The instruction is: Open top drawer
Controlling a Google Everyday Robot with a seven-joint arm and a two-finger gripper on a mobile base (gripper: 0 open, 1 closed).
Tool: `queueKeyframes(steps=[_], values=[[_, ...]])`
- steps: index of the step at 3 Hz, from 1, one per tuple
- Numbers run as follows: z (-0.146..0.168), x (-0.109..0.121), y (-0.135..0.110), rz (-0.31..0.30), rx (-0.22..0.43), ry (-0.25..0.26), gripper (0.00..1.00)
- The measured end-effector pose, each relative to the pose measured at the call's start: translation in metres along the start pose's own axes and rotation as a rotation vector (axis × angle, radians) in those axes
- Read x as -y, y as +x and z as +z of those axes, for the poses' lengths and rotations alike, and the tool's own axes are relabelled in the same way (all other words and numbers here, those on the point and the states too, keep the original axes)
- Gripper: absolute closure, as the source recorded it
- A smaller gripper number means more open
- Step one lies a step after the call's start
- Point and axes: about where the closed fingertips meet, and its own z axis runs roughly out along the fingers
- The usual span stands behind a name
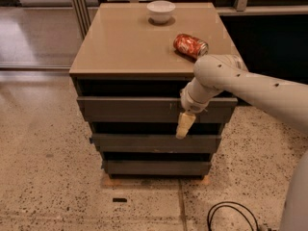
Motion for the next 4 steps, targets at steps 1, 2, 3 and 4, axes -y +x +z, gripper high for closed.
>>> queueKeyframes(steps=[1, 2, 3, 4], values=[[0.014, -0.023, 0.000, 0.011, 0.029, -0.088, 0.00], [0.010, -0.037, -0.004, 0.013, 0.045, -0.129, 0.00], [0.011, -0.038, -0.004, 0.013, 0.045, -0.132, 0.00], [0.015, -0.040, -0.006, 0.006, 0.047, -0.144, 0.00]])
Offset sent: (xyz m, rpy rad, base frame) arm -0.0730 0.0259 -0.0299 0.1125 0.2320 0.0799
